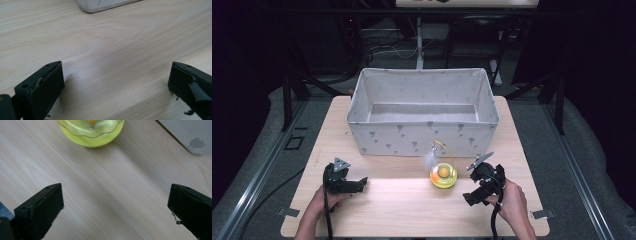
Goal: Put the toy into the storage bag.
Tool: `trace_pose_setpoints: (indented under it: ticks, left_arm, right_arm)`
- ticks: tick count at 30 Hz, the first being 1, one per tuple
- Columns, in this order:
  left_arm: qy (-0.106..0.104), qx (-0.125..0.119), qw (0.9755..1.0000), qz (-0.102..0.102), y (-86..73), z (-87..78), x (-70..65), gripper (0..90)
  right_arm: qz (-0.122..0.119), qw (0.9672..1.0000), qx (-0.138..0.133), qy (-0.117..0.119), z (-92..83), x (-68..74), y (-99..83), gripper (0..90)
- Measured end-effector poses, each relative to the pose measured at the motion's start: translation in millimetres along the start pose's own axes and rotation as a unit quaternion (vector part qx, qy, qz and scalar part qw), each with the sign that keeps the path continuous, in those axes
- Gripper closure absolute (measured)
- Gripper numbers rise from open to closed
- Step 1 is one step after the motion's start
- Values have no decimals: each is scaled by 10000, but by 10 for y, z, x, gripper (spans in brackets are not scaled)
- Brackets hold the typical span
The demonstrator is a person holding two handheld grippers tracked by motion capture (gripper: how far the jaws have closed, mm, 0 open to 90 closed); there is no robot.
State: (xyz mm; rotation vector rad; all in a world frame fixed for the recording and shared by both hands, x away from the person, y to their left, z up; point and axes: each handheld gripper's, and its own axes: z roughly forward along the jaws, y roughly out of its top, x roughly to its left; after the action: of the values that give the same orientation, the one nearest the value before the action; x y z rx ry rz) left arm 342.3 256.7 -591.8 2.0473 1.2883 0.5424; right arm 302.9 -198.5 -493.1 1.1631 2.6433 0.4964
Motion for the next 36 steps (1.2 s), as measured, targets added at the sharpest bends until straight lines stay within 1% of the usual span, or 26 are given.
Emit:
trace_pose_setpoints:
  ticks: [5,6,7,11,12,13,14,15,16,18,19,20,21,22,24,28,29,30,31,36]
  left_arm:
    - [1,0,10000,-1,0,0,0,4]
    - [0,1,10000,0,0,0,0,4]
    - [1,1,10000,0,0,0,0,4]
    - [0,-1,10000,-2,0,0,0,4]
    - [0,-1,10000,-2,0,0,0,4]
    - [2,-1,10000,-1,0,0,0,4]
    - [2,-1,10000,-1,0,0,0,4]
    - [1,-1,10000,-1,0,0,0,4]
    - [1,-1,10000,-1,0,0,0,4]
    - [0,1,10000,0,0,0,0,4]
    - [2,-1,10000,-1,0,0,-1,4]
    - [1,-1,10000,-2,0,0,-1,4]
    - [1,0,10000,-2,0,0,-1,4]
    - [1,0,10000,-2,0,0,-1,4]
    - [1,-2,10000,-3,0,0,-1,4]
    - [2,0,10000,-1,0,0,-1,4]
    - [1,2,10000,1,0,-1,0,4]
    - [1,2,10000,1,0,-1,0,4]
    - [1,1,10000,2,0,0,0,4]
    - [0,-3,10000,-4,0,0,-1,4]
  right_arm:
    - [-119,9999,36,81,-35,29,94,1]
    - [-166,9998,42,35,-44,33,112,1]
    - [-139,9999,-1,65,-45,44,125,1]
    - [-251,9996,45,86,-75,58,199,1]
    - [-233,9997,-6,119,-75,66,214,1]
    - [-292,9995,29,88,-90,70,233,1]
    - [-292,9995,29,88,-90,70,233,1]
    - [-307,9994,49,175,-98,80,266,1]
    - [-307,9994,49,175,-98,80,266,1]
    - [-320,9993,13,176,-112,92,294,1]
    - [-391,9990,38,192,-137,99,334,1]
    - [-410,9990,28,192,-145,101,347,1]
    - [-392,9990,-17,199,-149,108,361,1]
    - [-392,9990,-17,199,-149,108,361,1]
    - [-485,9987,9,184,-186,107,421,0]
    - [-529,9984,-42,196,-212,110,484,1]
    - [-601,9980,-17,204,-229,110,538,1]
    - [-561,9981,-75,261,-222,113,550,0]
    - [-588,9979,-39,266,-229,109,574,0]
    - [-653,9975,-86,253,-243,106,671,0]
